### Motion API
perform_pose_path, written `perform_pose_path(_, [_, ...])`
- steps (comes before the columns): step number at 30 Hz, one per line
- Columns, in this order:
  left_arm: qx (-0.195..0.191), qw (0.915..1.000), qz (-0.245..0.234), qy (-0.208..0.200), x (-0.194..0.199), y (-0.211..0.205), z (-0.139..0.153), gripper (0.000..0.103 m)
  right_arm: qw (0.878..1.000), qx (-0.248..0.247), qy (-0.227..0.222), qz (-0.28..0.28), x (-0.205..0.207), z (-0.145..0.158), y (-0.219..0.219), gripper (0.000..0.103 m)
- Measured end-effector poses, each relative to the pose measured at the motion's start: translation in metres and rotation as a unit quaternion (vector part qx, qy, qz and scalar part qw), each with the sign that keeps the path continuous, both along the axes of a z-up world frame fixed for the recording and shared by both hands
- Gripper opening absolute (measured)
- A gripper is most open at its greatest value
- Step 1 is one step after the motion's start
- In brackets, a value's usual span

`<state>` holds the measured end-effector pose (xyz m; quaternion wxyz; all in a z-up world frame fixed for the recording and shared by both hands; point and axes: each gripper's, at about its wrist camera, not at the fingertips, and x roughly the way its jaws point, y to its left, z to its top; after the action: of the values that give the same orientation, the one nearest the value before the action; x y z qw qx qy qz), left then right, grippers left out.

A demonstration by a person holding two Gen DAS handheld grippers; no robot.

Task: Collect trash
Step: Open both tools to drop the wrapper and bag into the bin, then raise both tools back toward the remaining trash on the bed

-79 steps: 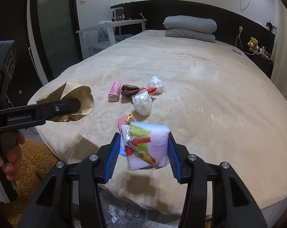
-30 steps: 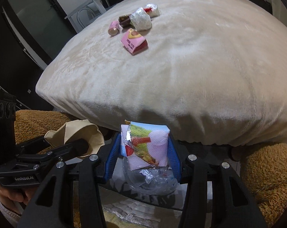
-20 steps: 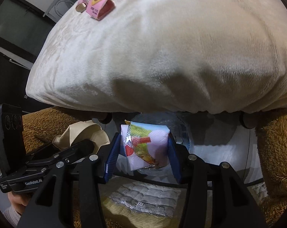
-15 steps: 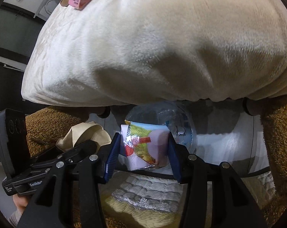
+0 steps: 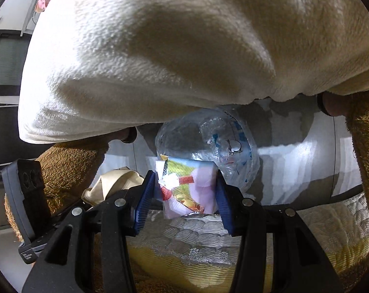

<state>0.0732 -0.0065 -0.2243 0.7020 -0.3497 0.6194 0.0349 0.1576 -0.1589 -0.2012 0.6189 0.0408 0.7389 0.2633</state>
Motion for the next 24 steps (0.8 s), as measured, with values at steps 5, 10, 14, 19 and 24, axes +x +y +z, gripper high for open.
perform_pose_path(5, [-0.011,0.9999,-0.002,0.006,-0.001,-0.001,-0.005,0.076,1.000,0.000,-0.002,-0.006,0.001,0.001,0.000,0.049])
perform_pose_path(10, [-0.005,0.9999,-0.003,0.015,0.000,-0.002,-0.006,0.085,1.000,0.003,-0.001,-0.020,0.005,0.001,-0.005,0.060])
perform_pose_path(14, [-0.001,0.9999,0.004,0.010,-0.002,0.002,-0.004,0.090,1.000,0.005,-0.004,-0.023,0.006,0.003,-0.006,0.060])
perform_pose_path(19, [0.003,1.0000,0.005,0.001,-0.002,0.002,0.002,0.090,1.000,0.008,-0.014,-0.016,0.005,0.007,-0.005,0.060])
perform_pose_path(24, [0.012,0.9996,0.005,-0.024,-0.007,0.001,0.018,0.090,0.999,0.016,-0.035,-0.012,0.002,0.020,-0.007,0.060])
